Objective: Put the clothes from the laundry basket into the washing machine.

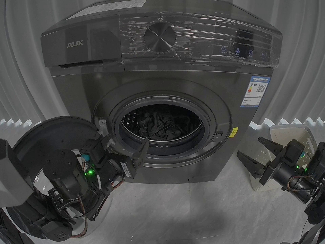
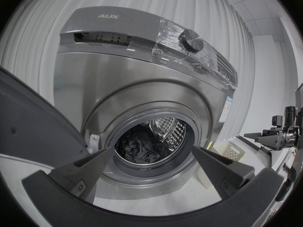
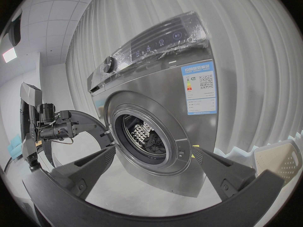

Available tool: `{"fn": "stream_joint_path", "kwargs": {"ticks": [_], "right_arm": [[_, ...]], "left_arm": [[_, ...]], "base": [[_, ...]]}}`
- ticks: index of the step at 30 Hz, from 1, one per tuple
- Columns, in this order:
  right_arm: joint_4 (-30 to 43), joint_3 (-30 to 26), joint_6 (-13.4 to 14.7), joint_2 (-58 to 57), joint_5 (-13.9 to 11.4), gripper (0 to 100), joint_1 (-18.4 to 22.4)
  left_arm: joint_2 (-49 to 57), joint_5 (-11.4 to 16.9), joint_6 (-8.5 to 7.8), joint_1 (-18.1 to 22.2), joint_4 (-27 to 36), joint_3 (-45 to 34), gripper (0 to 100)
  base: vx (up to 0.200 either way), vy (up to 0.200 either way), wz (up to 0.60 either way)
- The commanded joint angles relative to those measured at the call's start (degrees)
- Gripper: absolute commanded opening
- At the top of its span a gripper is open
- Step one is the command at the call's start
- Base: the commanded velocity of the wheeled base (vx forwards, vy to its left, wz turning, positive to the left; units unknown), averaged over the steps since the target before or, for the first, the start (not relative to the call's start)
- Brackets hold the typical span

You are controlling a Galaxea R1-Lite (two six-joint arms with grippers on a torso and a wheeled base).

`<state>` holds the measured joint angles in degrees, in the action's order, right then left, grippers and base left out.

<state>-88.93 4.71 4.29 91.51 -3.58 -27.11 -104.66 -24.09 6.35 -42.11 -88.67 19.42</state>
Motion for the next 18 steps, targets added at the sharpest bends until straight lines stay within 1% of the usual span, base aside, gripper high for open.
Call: {"fn": "stream_joint_path", "kwargs": {"ticks": [1, 4, 5, 6, 14, 18], "right_arm": [[-0.01, -0.66, 0.02, -1.51, -0.02, 100, 0.04], [-0.01, -1.01, -0.07, -2.48, -0.02, 100, 0.04], [-0.01, -1.28, -0.07, -3.01, -0.02, 100, 0.13], [-0.01, -1.63, -0.07, -3.62, -0.02, 100, 0.22], [-0.01, -3.91, -0.07, -6.96, -0.02, 100, 0.48], [0.16, -4.44, -0.25, -8.55, -0.02, 100, 1.80]], "left_arm": [[2.53, -0.08, -0.20, -0.08, -0.01, -1.31, 100], [4.02, -0.08, -0.55, -0.08, -0.01, -2.46, 100], [4.55, -0.08, -0.99, -0.08, -0.01, -2.90, 100], [4.99, -0.08, -1.08, -0.08, -0.01, -3.42, 100], [9.38, -0.08, -0.99, 0.01, 0.08, -6.41, 100], [12.90, 0.09, -1.08, 0.45, 0.08, -8.17, 100]], "base": [[-0.200, 0.000, 0.00], [-0.200, 0.000, 0.00], [-0.200, 0.000, 0.00], [-0.200, 0.000, 0.00], [-0.200, 0.000, 0.00], [-0.200, 0.000, 0.00]]}}
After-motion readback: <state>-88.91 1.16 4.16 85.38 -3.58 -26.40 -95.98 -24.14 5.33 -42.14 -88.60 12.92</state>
